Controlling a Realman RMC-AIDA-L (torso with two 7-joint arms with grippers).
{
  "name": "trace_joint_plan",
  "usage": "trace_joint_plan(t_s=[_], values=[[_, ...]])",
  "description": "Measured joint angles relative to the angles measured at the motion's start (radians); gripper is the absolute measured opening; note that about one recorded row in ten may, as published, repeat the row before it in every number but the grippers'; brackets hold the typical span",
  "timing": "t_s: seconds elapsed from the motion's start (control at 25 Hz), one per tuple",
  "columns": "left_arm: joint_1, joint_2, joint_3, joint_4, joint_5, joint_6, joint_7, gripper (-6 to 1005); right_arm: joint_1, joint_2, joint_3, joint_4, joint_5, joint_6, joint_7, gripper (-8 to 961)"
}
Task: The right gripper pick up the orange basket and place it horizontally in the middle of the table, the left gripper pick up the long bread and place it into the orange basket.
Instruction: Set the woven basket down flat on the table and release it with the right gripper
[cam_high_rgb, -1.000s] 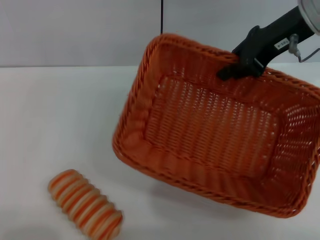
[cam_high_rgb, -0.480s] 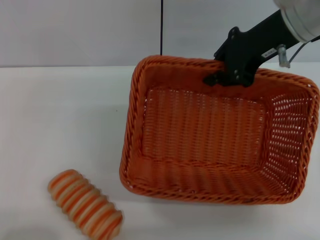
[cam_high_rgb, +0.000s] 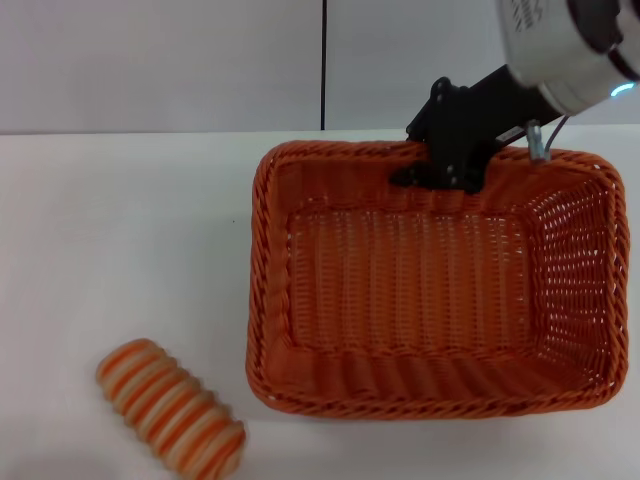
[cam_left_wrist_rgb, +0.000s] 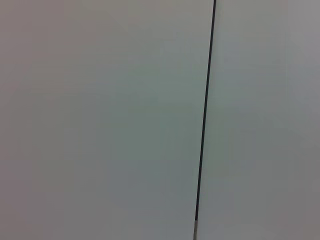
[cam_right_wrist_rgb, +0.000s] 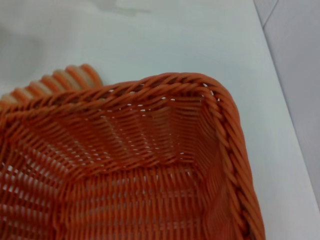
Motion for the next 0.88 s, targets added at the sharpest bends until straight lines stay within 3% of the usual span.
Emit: trace_joint_plan(t_s=[0.24, 0.52, 0.88], values=[[0.006, 0.000, 0.000, -0.008, 0.000, 0.008, -0.004, 665, -0.029, 0.006, -0.098, 0.004, 0.012, -0.086, -0.025, 136], [0.014, 0.000, 0.000, -0.021, 0.000, 0.010, -0.002, 662, -0.095, 0.009, -0.303, -0.026, 0.030, -0.245, -0.025, 148], [0.018, -0.002, 0.000, -0.031, 0.000, 0.014, -0.001, 658, -0.124, 0.009, -0.322, -0.049, 0.079, -0.311, -0.008, 162]])
